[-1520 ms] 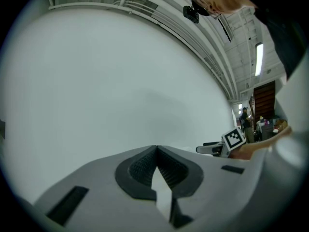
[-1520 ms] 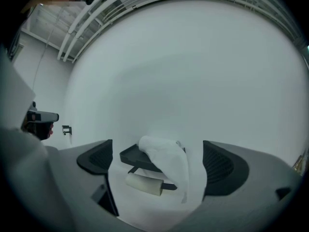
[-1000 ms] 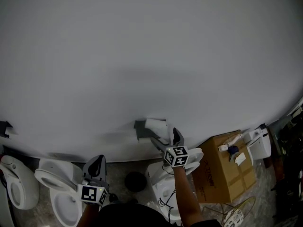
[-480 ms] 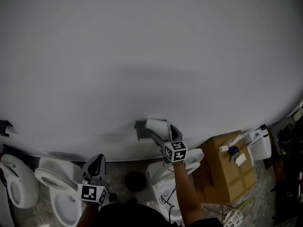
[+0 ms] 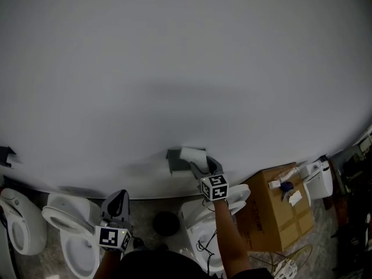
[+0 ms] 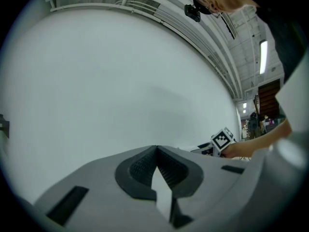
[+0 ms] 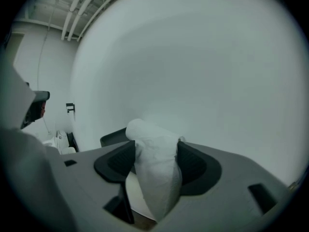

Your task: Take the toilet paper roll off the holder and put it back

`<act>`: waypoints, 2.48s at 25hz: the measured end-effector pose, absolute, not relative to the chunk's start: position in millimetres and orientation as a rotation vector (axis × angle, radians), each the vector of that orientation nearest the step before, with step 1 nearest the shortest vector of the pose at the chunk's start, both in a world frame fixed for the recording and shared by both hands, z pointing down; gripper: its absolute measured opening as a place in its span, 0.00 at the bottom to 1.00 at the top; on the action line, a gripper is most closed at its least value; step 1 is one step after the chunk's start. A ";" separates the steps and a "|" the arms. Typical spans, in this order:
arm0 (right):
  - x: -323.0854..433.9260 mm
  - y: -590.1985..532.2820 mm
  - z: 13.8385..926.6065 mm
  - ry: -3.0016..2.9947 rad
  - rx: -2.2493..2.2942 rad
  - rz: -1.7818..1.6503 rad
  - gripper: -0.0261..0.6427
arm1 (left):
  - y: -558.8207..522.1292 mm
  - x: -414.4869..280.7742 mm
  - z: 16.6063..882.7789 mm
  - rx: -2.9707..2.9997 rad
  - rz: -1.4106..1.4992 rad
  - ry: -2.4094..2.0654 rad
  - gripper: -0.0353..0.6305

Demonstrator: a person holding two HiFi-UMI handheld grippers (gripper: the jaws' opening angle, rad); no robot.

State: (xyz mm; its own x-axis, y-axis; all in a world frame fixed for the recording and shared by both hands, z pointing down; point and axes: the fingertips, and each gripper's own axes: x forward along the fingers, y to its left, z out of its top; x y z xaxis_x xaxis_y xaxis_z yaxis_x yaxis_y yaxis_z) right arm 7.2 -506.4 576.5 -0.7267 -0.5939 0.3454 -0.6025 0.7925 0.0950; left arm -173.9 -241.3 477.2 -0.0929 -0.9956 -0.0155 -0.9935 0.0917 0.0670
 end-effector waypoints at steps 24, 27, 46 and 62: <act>5.5 -504.4 561.9 -2.693 0.911 0.029 0.31 | -242.6 -174.8 478.3 2.086 -0.080 -2.301 0.06; 5.5 -502.7 558.2 -2.707 0.924 0.029 0.26 | -242.3 -177.0 480.1 2.087 -0.079 -2.297 0.06; 13.6 -495.1 511.6 -2.795 0.995 -0.019 0.22 | -237.7 -177.1 477.2 2.111 -0.088 -2.295 0.06; 24.7 -464.7 406.3 -2.960 1.065 -0.232 0.21 | -235.7 -174.1 477.2 2.128 -0.092 -2.278 0.06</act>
